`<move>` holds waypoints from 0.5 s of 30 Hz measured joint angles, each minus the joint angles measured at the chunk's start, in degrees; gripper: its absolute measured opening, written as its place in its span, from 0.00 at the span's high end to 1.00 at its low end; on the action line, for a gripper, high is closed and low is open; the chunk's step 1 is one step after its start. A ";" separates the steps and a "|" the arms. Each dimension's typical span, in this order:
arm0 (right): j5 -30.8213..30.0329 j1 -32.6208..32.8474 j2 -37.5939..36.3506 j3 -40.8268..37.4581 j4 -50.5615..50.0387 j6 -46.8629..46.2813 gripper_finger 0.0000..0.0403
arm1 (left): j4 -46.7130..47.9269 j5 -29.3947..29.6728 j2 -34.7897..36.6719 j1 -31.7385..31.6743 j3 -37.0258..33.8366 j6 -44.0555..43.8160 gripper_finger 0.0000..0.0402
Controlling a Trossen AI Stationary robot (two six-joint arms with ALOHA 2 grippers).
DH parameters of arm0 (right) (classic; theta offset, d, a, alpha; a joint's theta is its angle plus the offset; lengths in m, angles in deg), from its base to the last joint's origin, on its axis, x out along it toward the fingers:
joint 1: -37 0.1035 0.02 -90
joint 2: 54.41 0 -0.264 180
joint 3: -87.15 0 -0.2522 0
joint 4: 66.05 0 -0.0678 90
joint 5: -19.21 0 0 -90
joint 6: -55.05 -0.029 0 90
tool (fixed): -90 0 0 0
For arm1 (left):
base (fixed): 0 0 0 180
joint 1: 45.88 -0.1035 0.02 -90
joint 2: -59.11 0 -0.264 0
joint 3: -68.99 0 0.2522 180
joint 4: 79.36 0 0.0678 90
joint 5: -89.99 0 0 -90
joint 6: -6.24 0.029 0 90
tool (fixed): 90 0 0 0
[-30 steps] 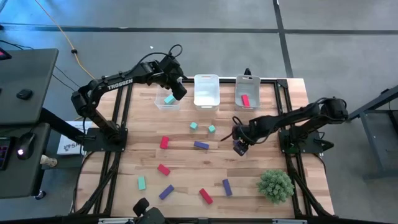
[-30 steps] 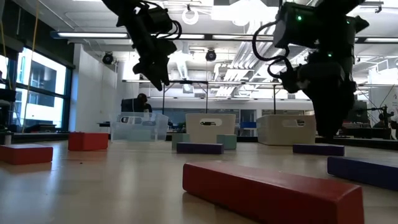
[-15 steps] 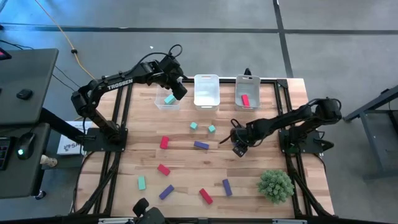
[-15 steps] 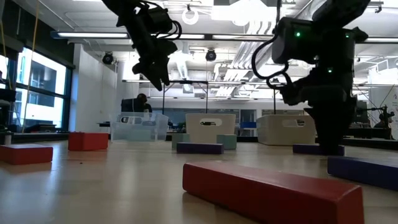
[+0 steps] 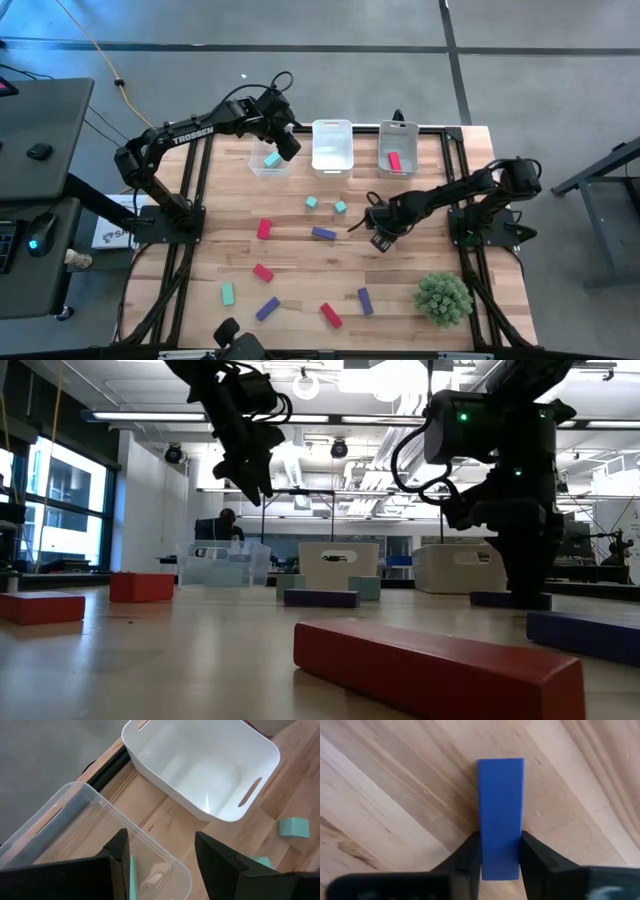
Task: Sort & place blocks by color
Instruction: Put the blue block into the white bin
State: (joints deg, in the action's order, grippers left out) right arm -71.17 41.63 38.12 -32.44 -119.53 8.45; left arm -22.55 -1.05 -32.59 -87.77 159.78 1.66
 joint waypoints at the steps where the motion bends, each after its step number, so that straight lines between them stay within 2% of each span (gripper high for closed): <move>1: 0.03 0.00 0.05 0.58 -0.50 -0.12 0.82 | 0.00 -0.02 0.00 0.00 0.00 0.40 0.65; 10: 0.83 -0.19 0.22 7.21 -1.92 -4.74 0.82 | 0.02 -0.02 0.00 -0.04 0.00 4.00 0.65; 15: -1.04 -1.07 0.20 12.72 -2.16 -7.53 0.82 | 0.07 -0.02 0.02 -0.09 0.00 6.39 0.65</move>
State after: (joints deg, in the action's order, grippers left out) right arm -72.22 40.55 38.32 -19.72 -121.69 0.92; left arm -22.48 -1.07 -32.58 -87.86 159.78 8.06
